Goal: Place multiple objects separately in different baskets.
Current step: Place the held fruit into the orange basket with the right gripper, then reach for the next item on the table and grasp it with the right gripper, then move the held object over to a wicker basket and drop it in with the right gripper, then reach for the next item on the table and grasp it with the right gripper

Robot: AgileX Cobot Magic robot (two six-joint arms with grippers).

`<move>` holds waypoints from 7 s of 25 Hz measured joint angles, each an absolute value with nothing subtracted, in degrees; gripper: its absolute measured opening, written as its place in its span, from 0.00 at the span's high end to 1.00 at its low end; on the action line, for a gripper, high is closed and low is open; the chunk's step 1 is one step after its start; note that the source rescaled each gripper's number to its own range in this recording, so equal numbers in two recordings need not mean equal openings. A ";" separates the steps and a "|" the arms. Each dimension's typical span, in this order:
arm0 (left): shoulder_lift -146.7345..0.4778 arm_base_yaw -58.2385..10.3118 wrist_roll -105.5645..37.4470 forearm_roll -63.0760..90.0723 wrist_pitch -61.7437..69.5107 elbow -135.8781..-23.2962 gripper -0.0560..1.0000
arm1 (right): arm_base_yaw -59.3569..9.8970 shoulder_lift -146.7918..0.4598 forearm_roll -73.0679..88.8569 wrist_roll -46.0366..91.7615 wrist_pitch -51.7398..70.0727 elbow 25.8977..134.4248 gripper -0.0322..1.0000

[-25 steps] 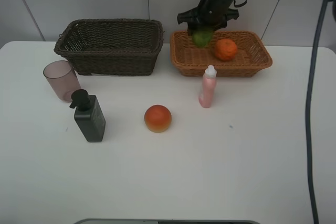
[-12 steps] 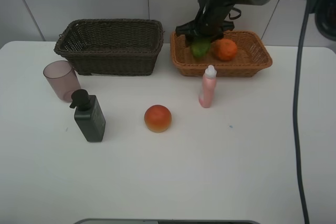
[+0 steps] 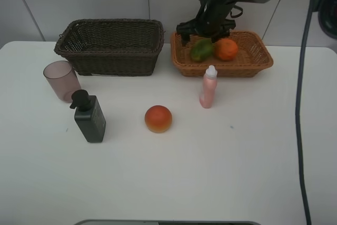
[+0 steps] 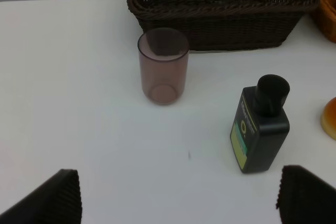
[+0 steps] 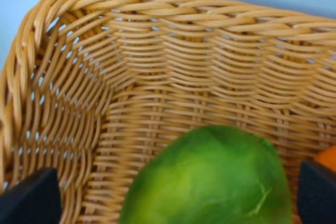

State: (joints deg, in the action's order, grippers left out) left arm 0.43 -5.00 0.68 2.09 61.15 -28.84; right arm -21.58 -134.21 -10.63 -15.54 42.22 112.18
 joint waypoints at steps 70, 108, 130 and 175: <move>0.43 -5.00 0.68 2.09 61.15 -28.84 0.03 | -28.10 -114.62 -11.65 -27.67 41.04 75.29 0.30; 0.43 -5.00 0.68 2.09 61.15 -28.84 0.03 | -28.22 -111.74 -13.31 -26.68 46.69 79.98 0.97; 0.43 -5.00 0.68 2.09 61.15 -28.84 0.03 | -40.15 -113.81 -11.39 -21.21 22.69 98.76 0.97; 0.43 -5.00 0.68 2.09 61.15 -28.84 0.03 | -37.53 -128.81 -13.94 -21.21 18.27 105.70 0.11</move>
State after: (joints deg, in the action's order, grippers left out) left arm 0.43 -5.00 0.68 2.09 61.15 -28.84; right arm -37.53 -128.81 -13.94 -21.21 18.27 105.70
